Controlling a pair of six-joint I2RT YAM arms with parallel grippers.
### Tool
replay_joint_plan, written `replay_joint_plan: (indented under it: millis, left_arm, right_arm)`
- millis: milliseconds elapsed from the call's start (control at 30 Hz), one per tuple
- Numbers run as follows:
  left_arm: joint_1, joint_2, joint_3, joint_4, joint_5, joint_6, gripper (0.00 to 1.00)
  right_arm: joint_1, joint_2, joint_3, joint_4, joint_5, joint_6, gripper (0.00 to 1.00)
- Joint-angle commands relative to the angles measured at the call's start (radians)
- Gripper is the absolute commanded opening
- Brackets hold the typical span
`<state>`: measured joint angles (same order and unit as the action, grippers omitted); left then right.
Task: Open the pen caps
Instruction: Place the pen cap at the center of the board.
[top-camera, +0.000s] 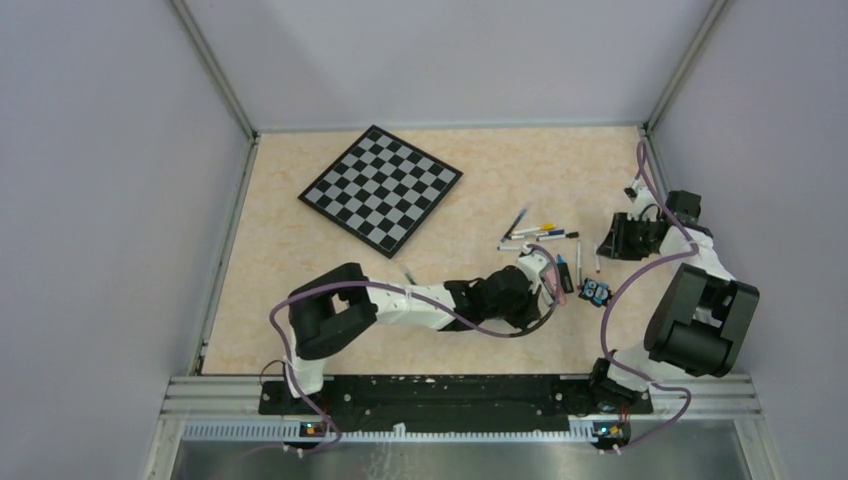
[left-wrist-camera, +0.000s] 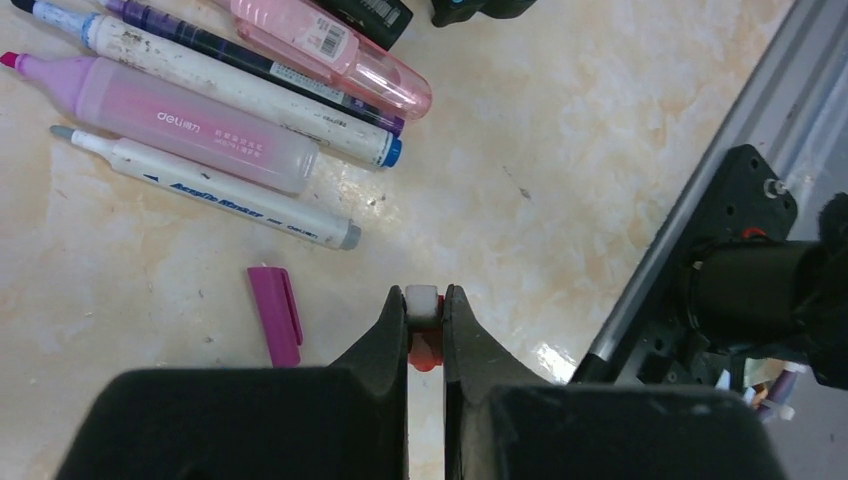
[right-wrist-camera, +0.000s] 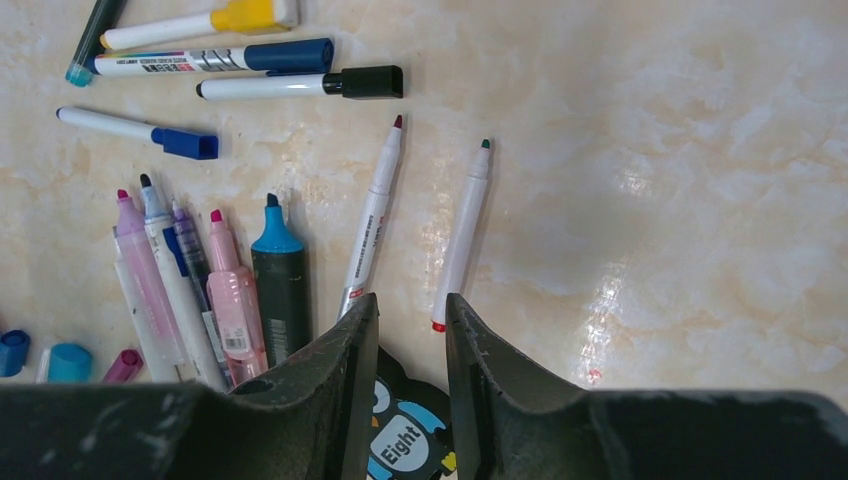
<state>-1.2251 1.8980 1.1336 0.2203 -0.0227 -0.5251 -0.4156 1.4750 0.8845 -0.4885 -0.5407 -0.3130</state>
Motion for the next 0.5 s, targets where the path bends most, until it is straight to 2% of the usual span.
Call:
replay_joint_plan:
  millis: [0, 267, 467]
  left_arm:
    - [-0.005, 0.047, 0.088, -0.115, -0.074, 0.020, 0.10]
    - [-0.006, 0.115, 0.153, -0.178, -0.114, 0.042, 0.19]
    - [-0.005, 0.100, 0.158, -0.184, -0.134, 0.050, 0.28]
  right_arm:
    - [-0.008, -0.011, 0.016, -0.003, -0.034, -0.017, 0.30]
    - [-0.008, -0.015, 0.016, -0.007, -0.046, -0.021, 0.30]
    - [-0.009, -0.028, 0.014, -0.008, -0.057, -0.021, 0.30]
